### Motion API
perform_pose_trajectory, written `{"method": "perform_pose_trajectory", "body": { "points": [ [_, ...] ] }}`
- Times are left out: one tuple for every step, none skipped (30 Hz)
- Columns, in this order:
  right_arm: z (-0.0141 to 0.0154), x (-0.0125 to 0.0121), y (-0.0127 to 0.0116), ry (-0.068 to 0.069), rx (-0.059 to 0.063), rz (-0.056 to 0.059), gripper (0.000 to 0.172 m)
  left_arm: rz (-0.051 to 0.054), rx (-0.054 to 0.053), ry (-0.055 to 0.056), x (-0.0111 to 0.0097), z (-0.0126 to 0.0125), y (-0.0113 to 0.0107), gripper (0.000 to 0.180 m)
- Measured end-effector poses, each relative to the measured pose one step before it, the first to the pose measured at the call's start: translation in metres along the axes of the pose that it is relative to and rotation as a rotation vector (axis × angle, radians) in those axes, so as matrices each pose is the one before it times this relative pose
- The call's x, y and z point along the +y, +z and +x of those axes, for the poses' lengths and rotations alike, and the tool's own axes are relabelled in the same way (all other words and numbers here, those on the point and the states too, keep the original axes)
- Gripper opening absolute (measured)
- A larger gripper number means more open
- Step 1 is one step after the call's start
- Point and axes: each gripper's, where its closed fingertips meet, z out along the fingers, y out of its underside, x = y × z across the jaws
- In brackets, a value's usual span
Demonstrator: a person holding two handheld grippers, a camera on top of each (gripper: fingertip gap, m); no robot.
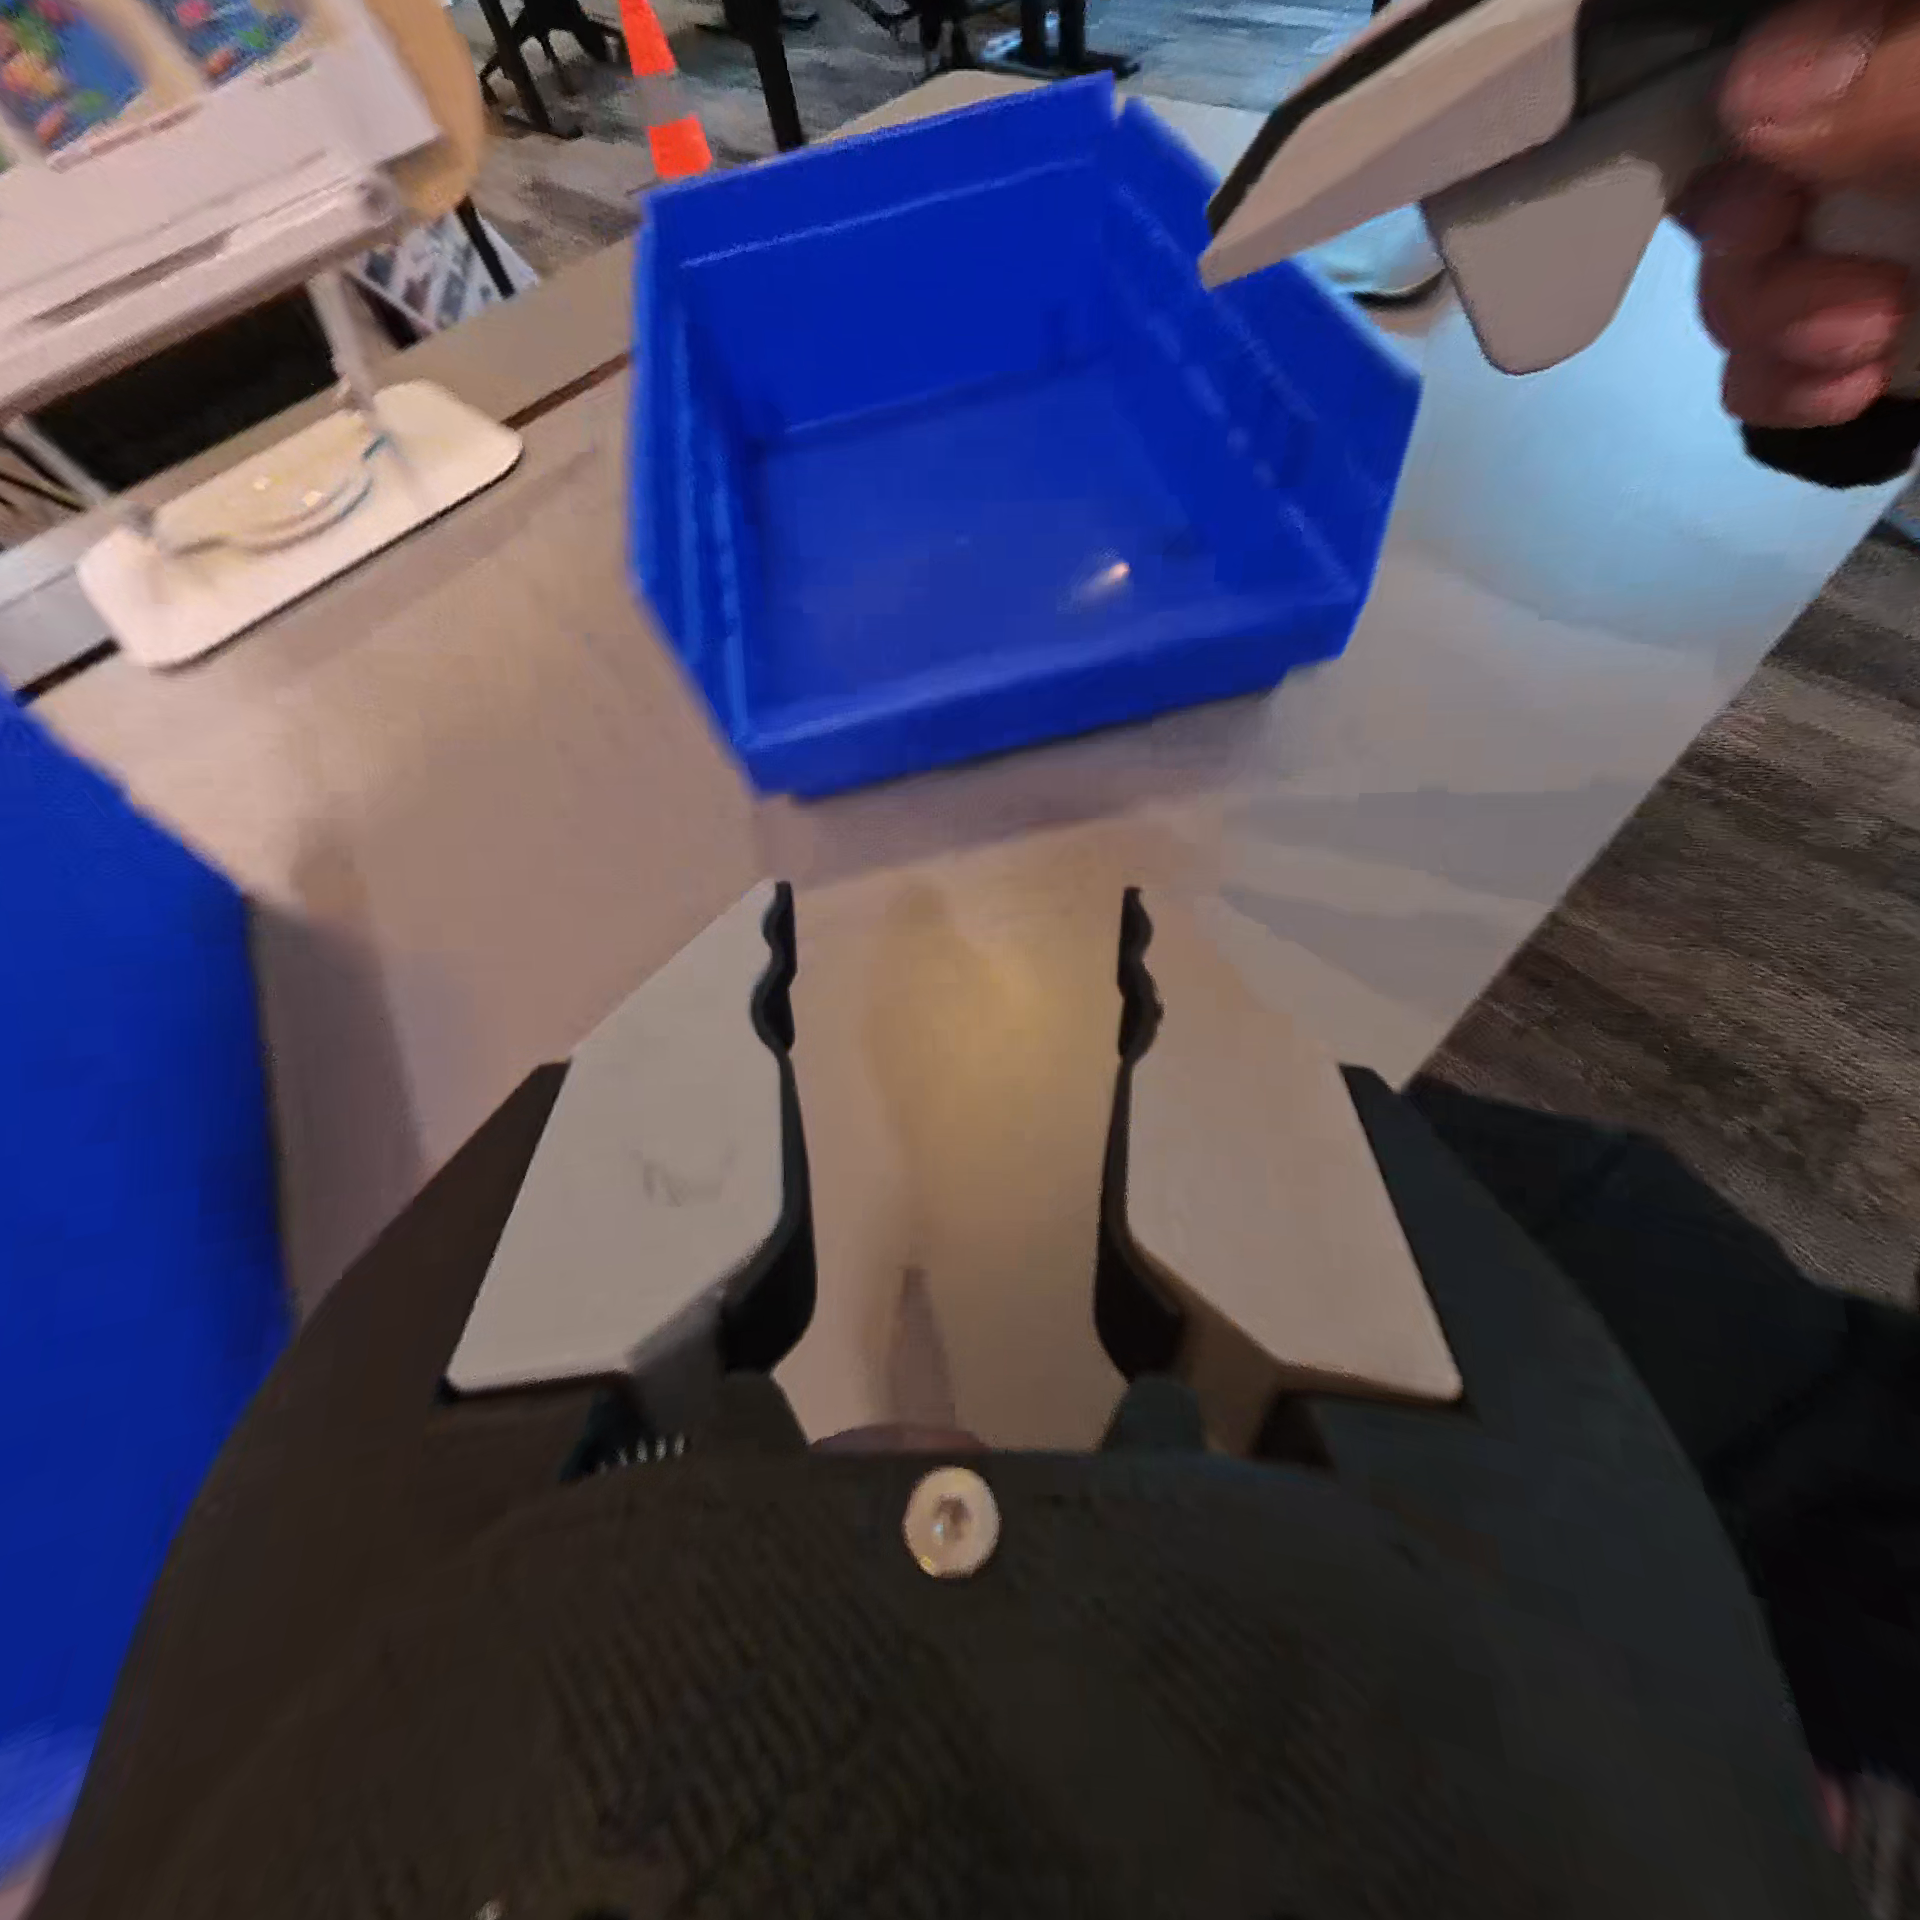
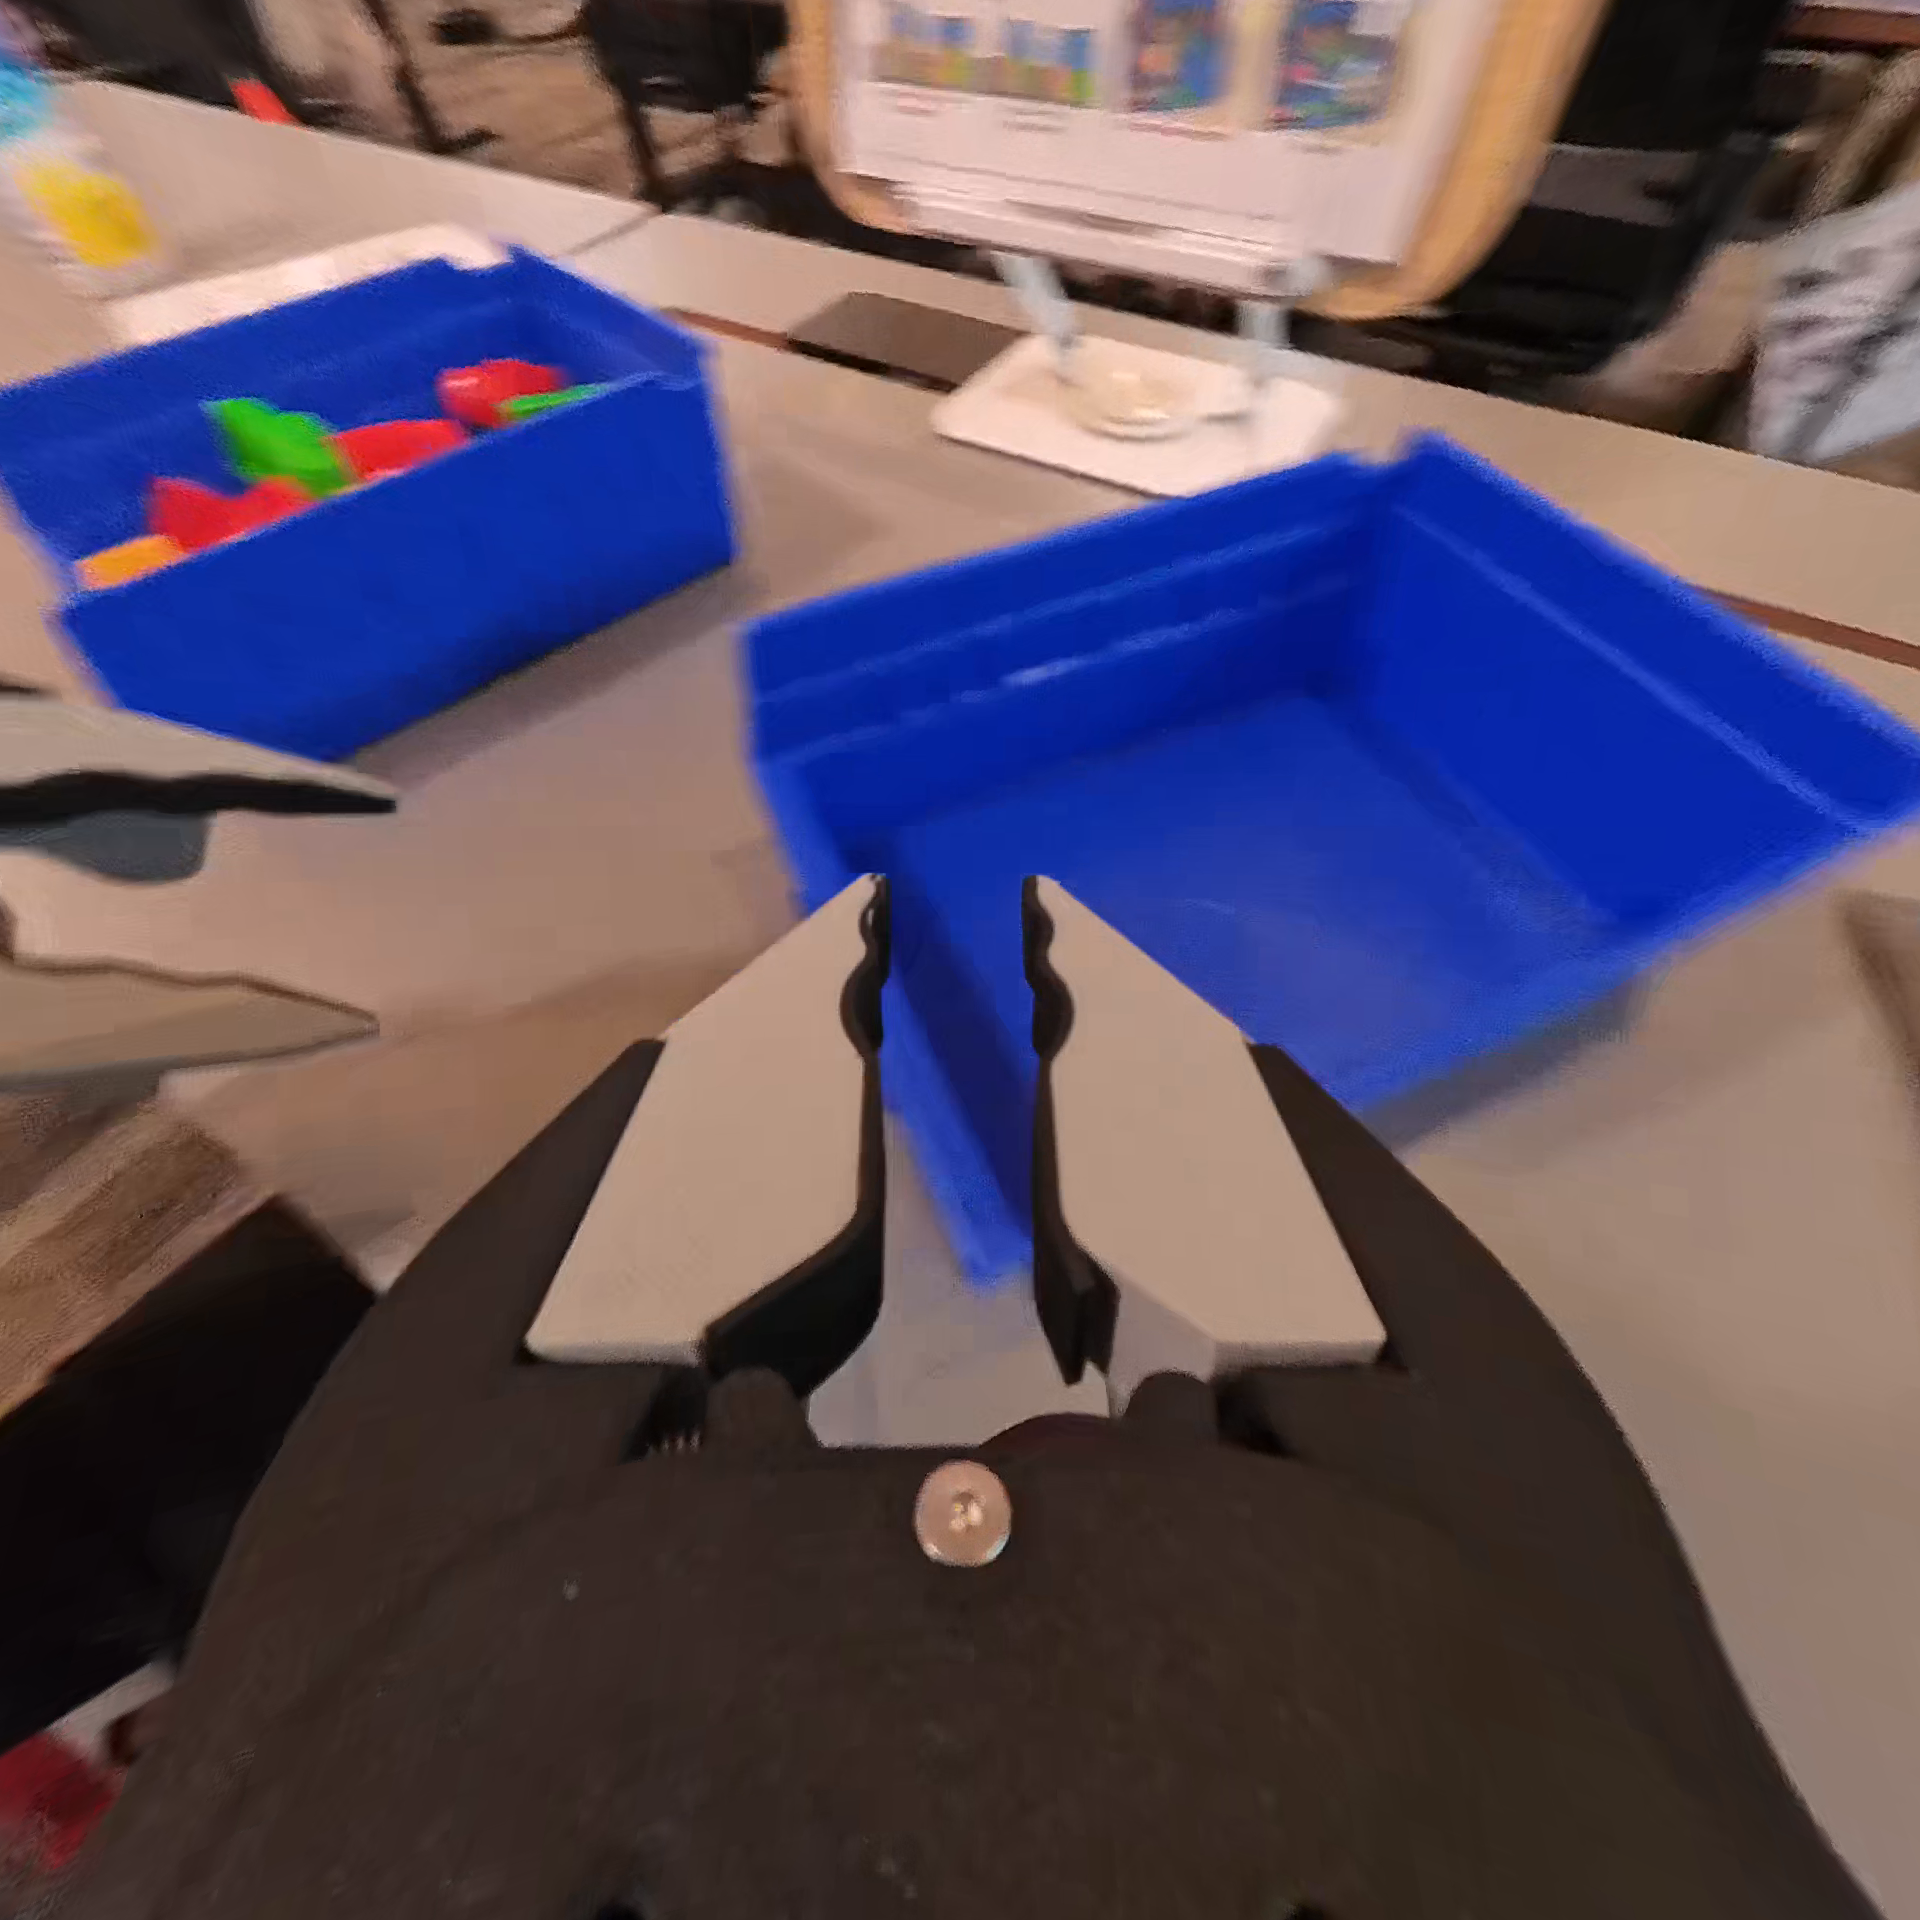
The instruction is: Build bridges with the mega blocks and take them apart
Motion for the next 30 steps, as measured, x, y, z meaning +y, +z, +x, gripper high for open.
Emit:
{"method": "perform_pose_trajectory", "body": {
  "points": [
    [-0.02873, -0.00046, 0.01275, -0.0220, -0.0693, -0.0172, 0.021, -0.0037, 0.0012, -0.0152, 0.01168, -0.01689, -0.02118, 0.061],
    [-0.02286, 0.00211, 0.01615, -0.0267, -0.0455, -0.0326, 0.023, -0.0129, -0.0307, -0.0161, 0.01220, -0.02129, -0.01902, 0.060],
    [-0.01070, 0.00221, 0.01781, -0.0305, 0.0129, -0.0347, 0.024, -0.0140, -0.0538, -0.0085, 0.01201, -0.02461, -0.01614, 0.057],
    [-0.00148, 0.00141, 0.01749, -0.0412, 0.0529, -0.0284, 0.024, -0.0114, -0.0564, -0.0033, 0.01129, -0.02451, -0.01210, 0.055],
    [0.00225, 0.00309, 0.01666, -0.0394, 0.0576, -0.0383, 0.023, -0.0203, -0.0399, -0.0106, 0.01171, -0.02053, -0.00754, 0.055],
    [0.00258, 0.00551, 0.01541, -0.0261, 0.0405, -0.0529, 0.025, -0.0281, -0.0100, -0.0193, 0.01139, -0.01343, -0.00391, 0.055],
    [0.00318, 0.00650, 0.01373, -0.0164, 0.0271, -0.0546, 0.028, -0.0158, 0.0021, -0.0153, 0.00780, -0.00853, -0.00178, 0.046],
    [0.00513, 0.00768, 0.01148, -0.0072, 0.0262, -0.0532, 0.029, 0.0048, -0.0072, -0.0025, 0.00339, -0.00702, -0.00015, 0.033],
    [0.00538, 0.00939, 0.00931, -0.0034, 0.0185, -0.0525, 0.030, 0.0166, -0.0239, 0.0079, 0.00028, -0.00705, 0.00115, 0.018],
    [0.00511, 0.00956, 0.00687, -0.0024, 0.0099, -0.0440, 0.035, 0.0061, -0.0260, 0.0104, 0.00038, -0.00550, 0.00240, 0.005],
    [0.00347, 0.00882, 0.00451, 0.0062, -0.0064, -0.0300, 0.044, 0.0002, -0.0131, 0.0134, -0.00012, -0.00210, 0.00314, 0.000],
    [0.00267, 0.00819, 0.00216, 0.0127, -0.0169, -0.0195, 0.048, 0.0076, 0.0161, 0.0101, -0.00188, 0.00281, 0.00411, 0.000],
    [0.00328, 0.00798, 0.00038, 0.0119, -0.0160, -0.0153, 0.053, 0.0065, 0.0184, -0.0032, -0.00172, 0.00315, 0.00565, 0.000],
    [0.00394, 0.00656, -0.00179, 0.0123, -0.0154, -0.0041, 0.055, -0.0040, 0.0184, -0.0091, -0.00039, 0.00283, 0.00713, 0.000],
    [0.00616, 0.00642, -0.00351, 0.0106, -0.0042, -0.0039, 0.058, -0.0093, 0.0127, -0.0090, 0.00012, 0.00224, 0.00739, 0.000],
    [0.00829, 0.00735, -0.00435, 0.0049, 0.0075, -0.0124, 0.063, -0.0034, -0.0020, -0.0061, -0.00102, 0.00039, 0.00707, 0.000],
    [0.00916, 0.00793, -0.00482, 0.0032, 0.0110, -0.0146, 0.068, 0.0046, -0.0158, 0.0037, -0.00203, -0.00152, 0.00677, 0.000],
    [0.00965, 0.00815, -0.00456, 0.0012, 0.0109, -0.0120, 0.073, 0.0022, -0.0255, 0.0106, -0.00153, -0.00311, 0.00643, 0.000],
    [0.01065, 0.00834, -0.00424, 0.0034, 0.0127, -0.0106, 0.078, -0.0017, -0.0364, 0.0069, -0.00104, -0.00536, 0.00601, 0.001],
    [0.01117, 0.00835, -0.00417, 0.0037, 0.0131, -0.0119, 0.083, 0.0054, -0.0185, 0.0069, -0.00232, -0.00335, 0.00530, 0.006],
    [0.01051, 0.00825, -0.00420, 0.0005, 0.0123, -0.0124, 0.085, 0.0108, 0.0055, 0.0041, -0.00295, -0.00087, 0.00440, 0.005],
    [0.00963, 0.00824, -0.00431, -0.0003, 0.0109, -0.0119, 0.084, 0.0128, 0.0209, 0.0003, -0.00333, 0.00062, 0.00266, 0.005],
    [0.00779, 0.00863, -0.00462, 0.0070, 0.0021, -0.0138, 0.075, 0.0038, 0.0267, -0.0107, -0.00172, 0.00070, -0.00039, 0.002],
    [0.00620, 0.00668, -0.00512, 0.0116, -0.0042, 0.0000, 0.061, 0.0051, 0.0293, -0.0334, -0.00192, 0.00164, -0.00346, 0.004],
    [0.00544, 0.00399, -0.00613, 0.0127, -0.0016, 0.0150, 0.049, 0.0127, 0.0165, -0.0506, -0.00310, 0.00081, -0.00721, 0.015],
    [0.00418, 0.00053, -0.00777, 0.0078, 0.0028, 0.0320, 0.045, 0.0216, 0.0052, -0.0420, -0.00449, 0.00068, -0.01111, 0.033],
    [0.00239, -0.00203, -0.00905, 0.0059, 0.0029, 0.0417, 0.043, 0.0348, -0.0051, -0.0102, -0.00543, 0.00011, -0.01368, 0.035],
    [0.00062, -0.00353, -0.00890, 0.0093, -0.0020, 0.0396, 0.042, 0.0401, -0.0507, 0.0159, -0.00476, -0.00738, -0.01452, 0.035],
    [-0.00174, -0.00493, -0.00783, 0.0094, -0.0114, 0.0366, 0.043, 0.0305, -0.0720, 0.0246, -0.00241, -0.01302, -0.01300, 0.035],
    [-0.00317, -0.00591, -0.00630, 0.0078, -0.0144, 0.0335, 0.043, 0.0049, -0.0613, 0.0144, 0.00160, -0.01446, -0.00934, 0.035]
  ]
}}
